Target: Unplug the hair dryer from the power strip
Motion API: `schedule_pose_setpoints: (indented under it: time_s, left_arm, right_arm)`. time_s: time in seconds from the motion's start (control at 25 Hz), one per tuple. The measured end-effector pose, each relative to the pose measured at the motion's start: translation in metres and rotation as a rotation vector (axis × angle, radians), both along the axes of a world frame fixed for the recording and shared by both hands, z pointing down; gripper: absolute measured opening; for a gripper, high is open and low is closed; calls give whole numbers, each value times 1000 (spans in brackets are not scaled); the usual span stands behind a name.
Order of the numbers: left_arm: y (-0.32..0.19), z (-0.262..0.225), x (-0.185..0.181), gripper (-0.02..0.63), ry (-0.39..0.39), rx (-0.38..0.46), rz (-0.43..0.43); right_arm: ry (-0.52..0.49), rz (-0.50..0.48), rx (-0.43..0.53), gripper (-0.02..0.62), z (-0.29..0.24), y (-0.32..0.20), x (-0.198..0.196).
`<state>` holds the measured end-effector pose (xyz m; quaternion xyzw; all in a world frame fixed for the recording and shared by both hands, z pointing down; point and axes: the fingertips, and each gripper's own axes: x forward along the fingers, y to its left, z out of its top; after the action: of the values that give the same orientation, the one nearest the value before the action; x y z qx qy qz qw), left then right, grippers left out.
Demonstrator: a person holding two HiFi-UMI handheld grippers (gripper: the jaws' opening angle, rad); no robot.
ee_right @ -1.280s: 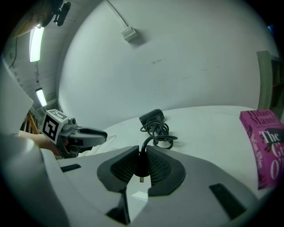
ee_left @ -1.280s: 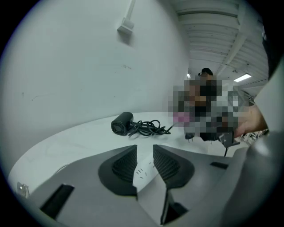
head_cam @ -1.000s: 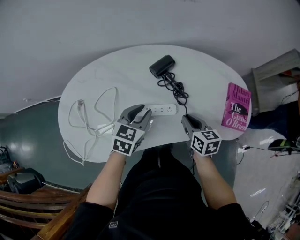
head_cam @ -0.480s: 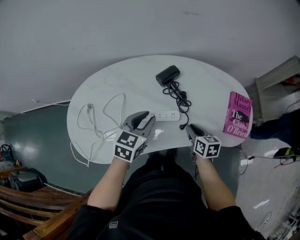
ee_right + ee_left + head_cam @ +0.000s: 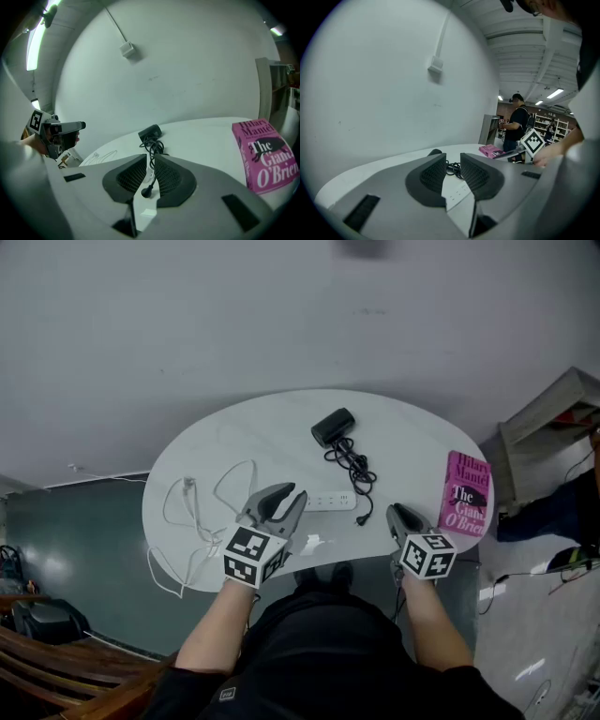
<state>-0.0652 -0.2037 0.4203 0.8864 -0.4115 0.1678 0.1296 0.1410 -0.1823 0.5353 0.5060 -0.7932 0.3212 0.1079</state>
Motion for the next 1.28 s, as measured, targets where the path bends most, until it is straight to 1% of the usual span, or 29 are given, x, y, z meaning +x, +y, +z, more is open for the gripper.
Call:
schedule_pose_setpoints:
  time_s: [0.12,0.28,0.44,0.56,0.64,0.72,0.8,0.92,1.08,1.16,1.28]
  left_arm:
    - [-2,-24,0,95,32,42,-3]
    - [-14,-52,-8,85,63,97,-32]
    - [-28,-70,-15,75,57,102,-56]
    - [-35,-84,-15,73,53,105,-34]
    - [-40,-94,-12,71,38,118,-7]
    - [-46,-106,-11,71,21,145,13]
    - [-50,-121,-12,68,30,181,7]
    - [-54,-139,-12,60,51,230,-8]
    - [-57,-154,-7,58,42,260,11]
    - [-57,-164,-6,58,42,285,8]
    - [-59,-182,-9,58,59,328,-17]
  right_arm:
    - [11,-14,78,66,-36,-11,-6]
    - [32,-66,190,61,-87,-34,-29]
    - [25,-130,289,58,-137,-52,-56]
    - [17,-182,345,55,-169,-62,-74]
    - [42,-207,380,55,-186,-70,-81]
    - [84,-212,433,52,-206,-76,-83]
    - [98,-199,492,46,-227,-79,-83]
    - [72,-184,554,41,-251,-79,-82]
    - [27,-174,604,40,-273,-78,-80]
    - [24,-176,644,38,-284,-79,-77]
    - [27,-182,694,38,-297,-80,-71]
